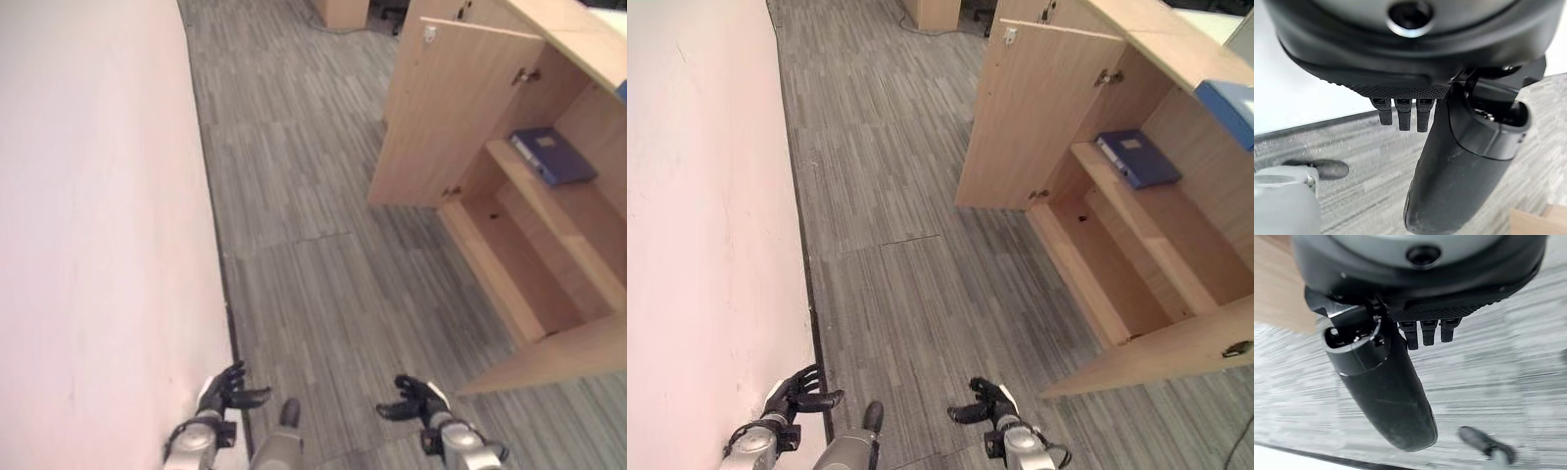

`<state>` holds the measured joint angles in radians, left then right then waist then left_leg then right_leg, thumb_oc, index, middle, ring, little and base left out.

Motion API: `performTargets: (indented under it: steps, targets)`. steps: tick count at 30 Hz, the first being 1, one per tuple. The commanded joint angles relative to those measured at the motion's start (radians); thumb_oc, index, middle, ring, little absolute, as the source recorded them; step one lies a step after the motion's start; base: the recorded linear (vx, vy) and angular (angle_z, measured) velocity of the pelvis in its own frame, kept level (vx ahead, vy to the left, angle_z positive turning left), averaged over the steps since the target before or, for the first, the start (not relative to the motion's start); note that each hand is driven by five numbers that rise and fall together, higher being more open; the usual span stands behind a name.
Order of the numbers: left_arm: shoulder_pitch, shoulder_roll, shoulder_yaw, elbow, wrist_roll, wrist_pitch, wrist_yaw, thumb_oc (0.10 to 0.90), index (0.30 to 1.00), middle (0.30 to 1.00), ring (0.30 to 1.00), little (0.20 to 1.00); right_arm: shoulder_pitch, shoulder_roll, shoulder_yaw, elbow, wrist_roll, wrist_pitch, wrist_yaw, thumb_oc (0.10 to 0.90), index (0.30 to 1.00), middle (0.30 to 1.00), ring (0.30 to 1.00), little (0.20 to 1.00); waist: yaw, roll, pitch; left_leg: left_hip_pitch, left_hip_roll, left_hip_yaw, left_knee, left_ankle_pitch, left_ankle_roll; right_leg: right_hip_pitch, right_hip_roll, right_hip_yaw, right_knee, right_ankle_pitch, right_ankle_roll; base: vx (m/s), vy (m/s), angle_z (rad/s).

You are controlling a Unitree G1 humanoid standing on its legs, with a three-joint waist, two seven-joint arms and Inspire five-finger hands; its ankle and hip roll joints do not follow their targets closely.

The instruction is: Put the empty folder in the office cabinet

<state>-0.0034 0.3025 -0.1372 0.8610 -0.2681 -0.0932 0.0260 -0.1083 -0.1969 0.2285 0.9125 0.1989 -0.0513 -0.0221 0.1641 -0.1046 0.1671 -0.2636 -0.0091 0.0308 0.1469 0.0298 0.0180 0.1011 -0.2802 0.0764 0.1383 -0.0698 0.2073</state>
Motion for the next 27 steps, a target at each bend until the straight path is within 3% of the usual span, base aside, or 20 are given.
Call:
performTargets:
  steps: [1, 2, 3, 4, 5, 6, 7, 8, 9, 10, 11, 13, 15, 16, 17, 20, 21, 23, 25, 27]
  targets:
    - [0.003, 0.07, 0.004, -0.104, -0.013, -0.051, -0.004, 0.8, 0.9, 0.9, 0.9, 0.9, -0.013, -0.087, -0.023, -0.091, 0.015, -0.045, -0.019, 0.8, 0.9, 0.9, 0.9, 0.9, -0.003, 0.029, -0.012, -0.084, 0.083, -0.048, -0.04, 0.049, -0.046, -0.007, 0.022, -0.086, 0.267, 0.199, 0.015, 0.16, 0.262, -0.16]
    - [0.002, 0.07, 0.003, -0.104, -0.013, -0.051, -0.004, 0.8, 0.9, 0.9, 0.9, 0.9, -0.014, -0.088, -0.023, -0.091, 0.015, -0.045, -0.019, 0.8, 0.9, 0.9, 0.9, 0.9, -0.001, 0.032, -0.014, -0.085, 0.087, -0.047, -0.041, 0.051, -0.046, -0.01, 0.025, -0.084, 0.264, 0.204, 0.015, 0.17, 0.318, -0.25]
    - [0.006, 0.072, 0.006, -0.111, -0.012, -0.05, -0.006, 0.8, 0.9, 0.9, 0.9, 0.9, -0.021, -0.082, -0.025, -0.09, 0.012, -0.046, -0.023, 0.8, 0.9, 0.9, 0.9, 0.9, -0.025, 0.068, 0.007, -0.021, 0.086, -0.037, -0.06, 0.029, -0.021, -0.049, 0.027, -0.141, 0.404, 0.228, 0.012, 0.12, 0.228, -0.21]
    - [0.005, 0.071, 0.006, -0.111, -0.012, -0.05, -0.006, 0.8, 0.9, 0.9, 0.9, 0.9, -0.022, -0.082, -0.025, -0.09, 0.012, -0.046, -0.023, 0.8, 0.9, 0.9, 0.9, 0.9, -0.023, 0.072, 0.006, -0.022, 0.09, -0.037, -0.06, 0.031, -0.021, -0.05, 0.031, -0.14, 0.4, 0.232, 0.012, 0.3, 0.425, 0.2]
    - [0.008, 0.064, 0.001, -0.102, 0.003, -0.046, -0.014, 0.8, 0.9, 0.9, 0.9, 0.9, -0.008, -0.08, -0.033, -0.105, 0.013, -0.053, -0.022, 0.8, 0.9, 0.9, 0.9, 0.9, -0.064, 0.11, 0.027, 0.049, 0.068, -0.064, -0.079, 0.006, 0.007, -0.14, 0.182, -0.094, 0.547, 0.149, -0.007, 0.28, 0.274, 0.35]
    - [0.011, 0.054, 0.006, -0.104, 0.006, -0.045, -0.014, 0.8, 0.9, 0.9, 0.9, 0.9, -0.001, -0.081, -0.039, -0.107, 0.014, -0.05, -0.018, 0.8, 0.9, 0.9, 0.9, 0.9, -0.086, 0.119, 0.042, 0.089, 0.055, -0.076, -0.093, -0.001, 0.012, -0.183, 0.247, -0.085, 0.559, 0.117, 0.013, 0.47, 0.36, 0.44]
    - [0.013, 0.051, 0.006, -0.1, 0.014, -0.047, -0.015, 0.8, 0.9, 0.9, 0.9, 0.9, 0.004, -0.084, -0.049, -0.1, 0.018, -0.054, -0.025, 0.8, 0.9, 0.9, 0.9, 0.9, -0.098, 0.125, 0.056, 0.135, 0.039, -0.083, -0.116, -0.015, 0.019, -0.25, 0.269, -0.135, 0.526, 0.114, 0.032, 0.3, 0.155, 0.16]
    - [0.013, 0.051, 0.006, -0.1, 0.014, -0.047, -0.015, 0.8, 0.9, 0.9, 0.9, 0.9, 0.004, -0.083, -0.048, -0.101, 0.018, -0.054, -0.025, 0.8, 0.9, 0.9, 0.9, 0.9, -0.102, 0.119, 0.06, 0.14, 0.032, -0.086, -0.118, -0.016, 0.02, -0.247, 0.261, -0.137, 0.535, 0.104, 0.033, 0.37, 0.115, -0.04]
    - [0.023, 0.051, 0.007, -0.102, 0.013, -0.044, -0.022, 0.8, 0.9, 0.9, 0.9, 0.9, 0.011, -0.088, -0.051, -0.095, 0.02, -0.053, -0.027, 0.8, 0.9, 0.9, 0.9, 0.9, -0.107, 0.121, 0.06, 0.173, 0.037, -0.079, -0.126, -0.035, 0.014, -0.279, 0.226, -0.213, 0.421, 0.036, -0.015, 0.2, 0.018, -0.11]
    - [0.024, 0.051, 0.007, -0.102, 0.013, -0.044, -0.022, 0.8, 0.9, 0.9, 0.9, 0.9, 0.011, -0.087, -0.05, -0.095, 0.02, -0.053, -0.027, 0.8, 0.9, 0.9, 0.9, 0.9, -0.112, 0.118, 0.065, 0.182, 0.033, -0.083, -0.128, -0.037, 0.013, -0.272, 0.221, -0.217, 0.427, 0.026, -0.016, 0.38, 0.007, -0.18]
    - [0.033, 0.051, 0.009, -0.098, 0.012, -0.041, -0.026, 0.8, 0.9, 0.9, 0.9, 0.9, 0.014, -0.09, -0.051, -0.087, 0.022, -0.051, -0.028, 0.8, 0.9, 0.9, 0.9, 0.9, -0.112, 0.121, 0.07, 0.218, 0.033, -0.078, -0.139, -0.059, 0.01, -0.328, 0.204, -0.268, 0.302, 0.004, -0.062, 0.31, -0.06, -0.07]
    - [0.038, 0.05, 0.011, -0.098, 0.012, -0.041, -0.027, 0.8, 0.9, 0.9, 0.9, 0.9, 0.014, -0.094, -0.052, -0.079, 0.023, -0.049, -0.03, 0.8, 0.9, 0.9, 0.9, 0.9, -0.118, 0.117, 0.079, 0.251, 0.028, -0.076, -0.148, -0.076, 0.007, -0.333, 0.19, -0.287, 0.217, 0.023, -0.068, 0.29, -0.074, -0.29]
    - [0.045, 0.047, 0.016, -0.093, 0.03, -0.045, -0.028, 0.8, 0.9, 0.9, 0.9, 0.9, 0.013, -0.1, -0.061, -0.064, 0.024, -0.045, -0.037, 0.8, 0.9, 0.9, 0.9, 0.9, -0.143, 0.108, 0.084, 0.33, 0.008, -0.073, -0.169, -0.128, -0.012, -0.381, 0.13, -0.369, -0.035, 0.118, -0.053, 0.39, -0.133, -0.41]
    - [0.045, 0.046, 0.017, -0.093, 0.03, -0.045, -0.028, 0.8, 0.9, 0.9, 0.9, 0.9, 0.013, -0.101, -0.061, -0.064, 0.024, -0.045, -0.037, 0.8, 0.9, 0.9, 0.9, 0.9, -0.145, 0.114, 0.088, 0.338, 0.015, -0.075, -0.171, -0.131, -0.014, -0.368, 0.138, -0.374, -0.047, 0.122, -0.053, 0.49, -0.182, 0.01]
    - [0.041, 0.04, 0.024, -0.073, 0.052, -0.051, -0.026, 0.8, 0.9, 0.9, 0.9, 0.9, 0.013, -0.1, -0.079, -0.044, 0.015, -0.036, -0.044, 0.8, 0.9, 0.9, 0.9, 0.9, -0.159, 0.12, 0.089, 0.382, 0.027, -0.074, -0.182, -0.16, -0.03, -0.406, 0.085, -0.421, -0.12, 0.174, -0.027, 0.4, -0.159, 0.04]
    - [0.038, 0.037, 0.028, -0.058, 0.062, -0.054, -0.024, 0.8, 0.9, 0.9, 0.9, 0.9, 0.019, -0.102, -0.089, -0.036, 0.0, -0.033, -0.045, 0.8, 0.9, 0.9, 0.9, 0.9, -0.169, 0.127, 0.087, 0.429, 0.038, -0.066, -0.193, -0.188, -0.044, -0.423, 0.048, -0.468, -0.142, 0.2, -0.013, 0.35, -0.134, 0.12]
    - [0.052, 0.034, 0.029, -0.06, 0.068, -0.057, -0.032, 0.8, 0.9, 0.9, 0.9, 0.9, 0.035, -0.11, -0.097, -0.035, 0.005, -0.035, -0.043, 0.8, 0.9, 0.9, 0.9, 0.9, -0.173, 0.117, 0.064, 0.474, 0.024, -0.068, -0.199, -0.228, -0.05, -0.373, 0.023, -0.509, -0.175, 0.237, -0.013, 0.54, -0.17, 0.09]
    - [0.059, 0.03, 0.028, -0.061, 0.072, -0.055, -0.033, 0.8, 0.9, 0.9, 0.9, 0.9, 0.042, -0.115, -0.099, -0.037, 0.006, -0.036, -0.043, 0.8, 0.9, 0.9, 0.9, 0.9, -0.176, 0.12, 0.054, 0.49, 0.025, -0.067, -0.196, -0.243, -0.05, -0.359, 0.008, -0.541, -0.167, 0.262, -0.016, 0.36, -0.095, 0.09]
    - [0.071, 0.025, 0.014, -0.077, 0.081, -0.049, -0.04, 0.8, 0.9, 0.9, 0.9, 0.9, 0.054, -0.13, -0.114, -0.044, 0.018, -0.035, -0.042, 0.8, 0.9, 0.9, 0.9, 0.9, -0.187, 0.15, 0.039, 0.512, 0.078, -0.037, -0.134, -0.297, -0.089, -0.327, 0.004, -0.592, -0.137, 0.25, -0.032, 0.45, -0.196, -0.03]
    - [0.068, 0.019, 0.01, -0.078, 0.078, -0.05, -0.04, 0.8, 0.9, 0.9, 0.9, 0.9, 0.058, -0.138, -0.117, -0.043, 0.022, -0.039, -0.043, 0.8, 0.9, 0.9, 0.9, 0.9, -0.196, 0.16, 0.036, 0.506, 0.093, -0.038, -0.11, -0.299, -0.102, -0.325, 0.011, -0.59, -0.131, 0.239, -0.038, 0.29, -0.165, -0.07]
